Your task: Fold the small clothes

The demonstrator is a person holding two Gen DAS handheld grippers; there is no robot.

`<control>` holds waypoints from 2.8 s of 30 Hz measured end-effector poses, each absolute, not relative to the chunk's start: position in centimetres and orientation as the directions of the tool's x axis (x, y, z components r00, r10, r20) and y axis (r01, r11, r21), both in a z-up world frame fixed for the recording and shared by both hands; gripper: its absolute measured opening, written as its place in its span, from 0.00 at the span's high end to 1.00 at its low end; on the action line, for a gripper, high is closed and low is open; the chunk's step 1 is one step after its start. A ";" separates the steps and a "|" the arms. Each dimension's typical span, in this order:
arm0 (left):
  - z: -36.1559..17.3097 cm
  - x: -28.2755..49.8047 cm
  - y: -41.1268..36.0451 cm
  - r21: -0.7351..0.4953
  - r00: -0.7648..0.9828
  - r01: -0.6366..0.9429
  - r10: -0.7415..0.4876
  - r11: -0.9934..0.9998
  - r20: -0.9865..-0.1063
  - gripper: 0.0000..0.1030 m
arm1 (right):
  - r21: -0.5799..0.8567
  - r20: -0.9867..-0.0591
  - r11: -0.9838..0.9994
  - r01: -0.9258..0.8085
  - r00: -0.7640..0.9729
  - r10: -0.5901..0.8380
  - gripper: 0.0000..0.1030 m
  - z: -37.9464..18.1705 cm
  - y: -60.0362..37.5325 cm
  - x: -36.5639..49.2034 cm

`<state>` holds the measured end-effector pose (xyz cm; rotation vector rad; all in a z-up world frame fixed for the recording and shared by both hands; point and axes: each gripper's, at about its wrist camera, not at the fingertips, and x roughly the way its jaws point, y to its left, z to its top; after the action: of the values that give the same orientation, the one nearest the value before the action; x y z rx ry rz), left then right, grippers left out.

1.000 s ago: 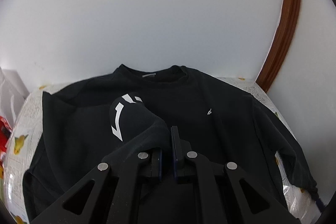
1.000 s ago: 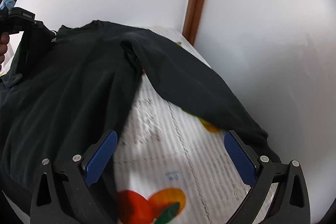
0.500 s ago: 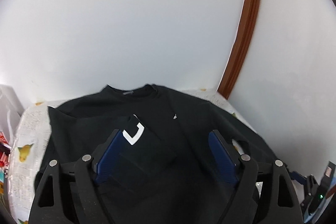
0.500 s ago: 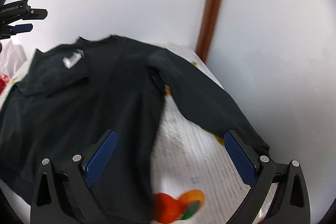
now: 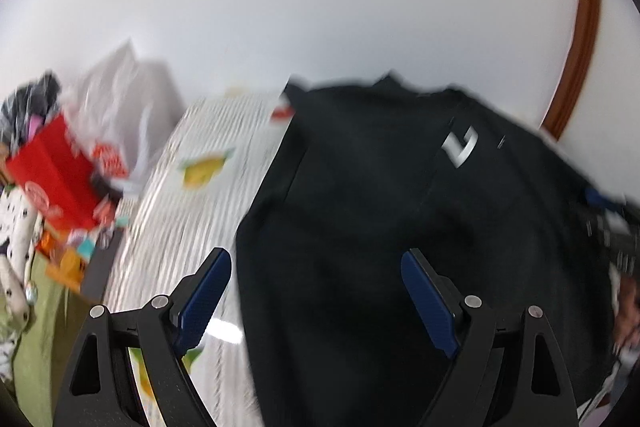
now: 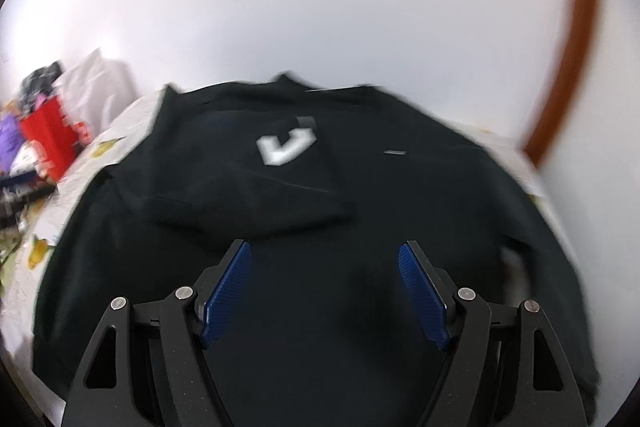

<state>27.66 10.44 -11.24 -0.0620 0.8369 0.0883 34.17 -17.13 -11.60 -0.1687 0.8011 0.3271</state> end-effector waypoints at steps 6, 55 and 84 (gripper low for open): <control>-16.5 26.0 13.0 -0.053 0.591 -0.107 0.020 0.993 -0.806 0.17 | -0.097 -0.780 0.892 -0.442 0.590 0.207 0.23 -16.1 -9.1 37.8; -17.2 14.0 12.5 -0.108 0.576 -0.080 -0.042 0.991 -0.816 0.34 | 0.048 -0.835 0.998 -0.033 0.547 0.058 0.36 -18.7 -36.5 21.2; -15.9 9.9 12.5 -0.150 0.589 -0.069 -0.081 0.986 -0.804 0.74 | -0.070 -0.768 0.983 -0.170 0.638 0.056 0.74 -13.5 -33.7 17.6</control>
<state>9.93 12.48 -15.91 -0.1719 0.9423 -0.0071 17.62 -33.67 -13.49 -0.1402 0.8705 0.1296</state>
